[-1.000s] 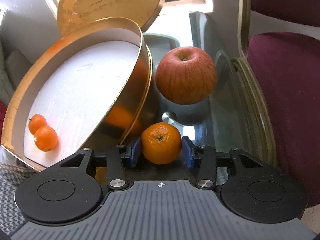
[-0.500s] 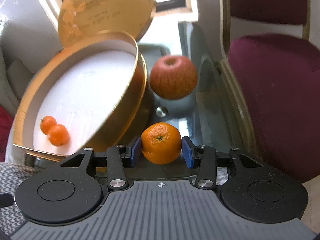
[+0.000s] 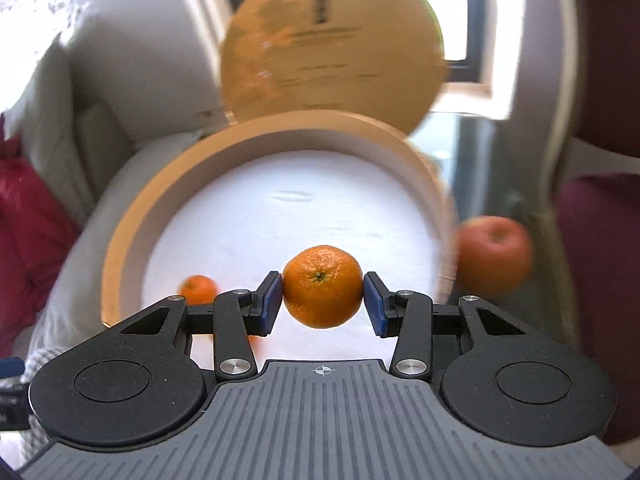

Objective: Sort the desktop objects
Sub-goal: 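Carry the last mandarin into the box beside the others and release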

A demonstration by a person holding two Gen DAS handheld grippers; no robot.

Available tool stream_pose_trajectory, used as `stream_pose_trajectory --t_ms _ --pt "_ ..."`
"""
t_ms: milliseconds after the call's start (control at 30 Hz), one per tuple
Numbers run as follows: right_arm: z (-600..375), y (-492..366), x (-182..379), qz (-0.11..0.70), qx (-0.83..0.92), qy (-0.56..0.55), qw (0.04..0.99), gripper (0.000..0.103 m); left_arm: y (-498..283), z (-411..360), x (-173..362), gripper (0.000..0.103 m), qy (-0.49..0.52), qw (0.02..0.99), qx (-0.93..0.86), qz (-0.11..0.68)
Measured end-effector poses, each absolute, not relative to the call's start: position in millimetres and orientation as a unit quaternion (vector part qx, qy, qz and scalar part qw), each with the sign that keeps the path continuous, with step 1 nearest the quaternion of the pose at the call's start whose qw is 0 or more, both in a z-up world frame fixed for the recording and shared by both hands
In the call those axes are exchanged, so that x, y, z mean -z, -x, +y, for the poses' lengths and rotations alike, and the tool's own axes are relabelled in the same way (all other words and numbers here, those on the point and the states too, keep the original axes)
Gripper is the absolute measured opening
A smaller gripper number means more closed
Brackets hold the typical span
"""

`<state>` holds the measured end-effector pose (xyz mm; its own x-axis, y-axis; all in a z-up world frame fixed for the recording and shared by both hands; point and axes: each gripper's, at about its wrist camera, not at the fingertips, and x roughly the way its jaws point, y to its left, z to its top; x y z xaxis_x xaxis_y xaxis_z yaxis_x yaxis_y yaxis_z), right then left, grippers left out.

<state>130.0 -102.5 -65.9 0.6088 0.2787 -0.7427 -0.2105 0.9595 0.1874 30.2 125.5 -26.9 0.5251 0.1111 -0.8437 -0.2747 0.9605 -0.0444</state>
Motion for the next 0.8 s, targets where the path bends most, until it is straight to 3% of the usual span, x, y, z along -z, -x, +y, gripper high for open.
stream_pose_trajectory --t_ms 300,667,800 --pt "-29.7 -167.4 109.1 0.465 -0.154 -0.018 0.872 0.046 -32.0 151.5 37.8 0.102 0.104 0.862 -0.130 0.480" --pt "-13.7 -172.7 129.5 0.490 -0.160 -0.010 0.857 0.046 -34.7 154.4 41.4 0.102 0.102 0.860 -0.131 0.483" --pt "-15.1 -174.3 128.3 0.494 -0.162 -0.018 0.854 0.052 -34.4 152.0 40.9 0.102 0.097 0.860 -0.132 0.484"
